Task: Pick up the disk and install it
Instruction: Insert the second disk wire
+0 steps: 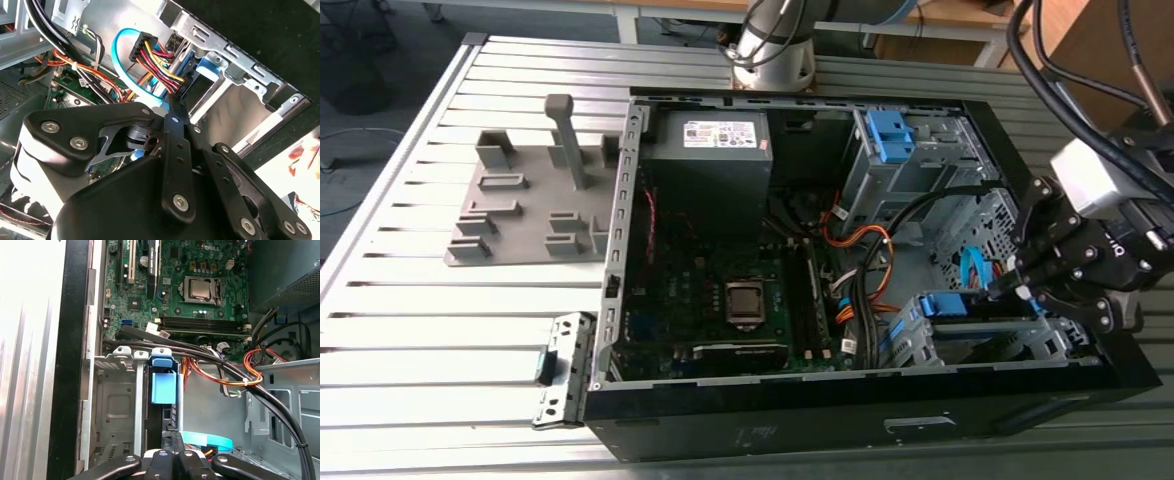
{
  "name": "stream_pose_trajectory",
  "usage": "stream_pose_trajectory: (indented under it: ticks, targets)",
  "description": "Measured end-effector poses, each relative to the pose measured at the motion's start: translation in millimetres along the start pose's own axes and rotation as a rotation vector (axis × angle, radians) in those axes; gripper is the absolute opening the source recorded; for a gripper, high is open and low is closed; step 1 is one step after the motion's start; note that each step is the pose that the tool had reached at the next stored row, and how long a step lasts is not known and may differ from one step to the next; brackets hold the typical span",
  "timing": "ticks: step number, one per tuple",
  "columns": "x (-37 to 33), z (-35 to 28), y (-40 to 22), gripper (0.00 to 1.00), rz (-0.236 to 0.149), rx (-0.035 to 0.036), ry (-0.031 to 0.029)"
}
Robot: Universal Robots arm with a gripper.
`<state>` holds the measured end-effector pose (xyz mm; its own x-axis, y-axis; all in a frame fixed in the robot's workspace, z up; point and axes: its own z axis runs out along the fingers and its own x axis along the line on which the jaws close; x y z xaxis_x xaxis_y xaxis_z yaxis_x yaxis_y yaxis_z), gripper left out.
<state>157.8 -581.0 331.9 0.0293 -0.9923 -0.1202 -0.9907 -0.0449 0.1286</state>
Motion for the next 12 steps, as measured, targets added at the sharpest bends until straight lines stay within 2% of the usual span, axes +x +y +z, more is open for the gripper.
stream_pose_trajectory:
  ticks: [7, 12]
  targets:
    - [0.9, 3.7, -0.9, 0.11, 0.000, -0.0024, 0.0008]
    - [0.8, 3.2, -1.5, 0.11, 0.000, -0.0025, -0.0011]
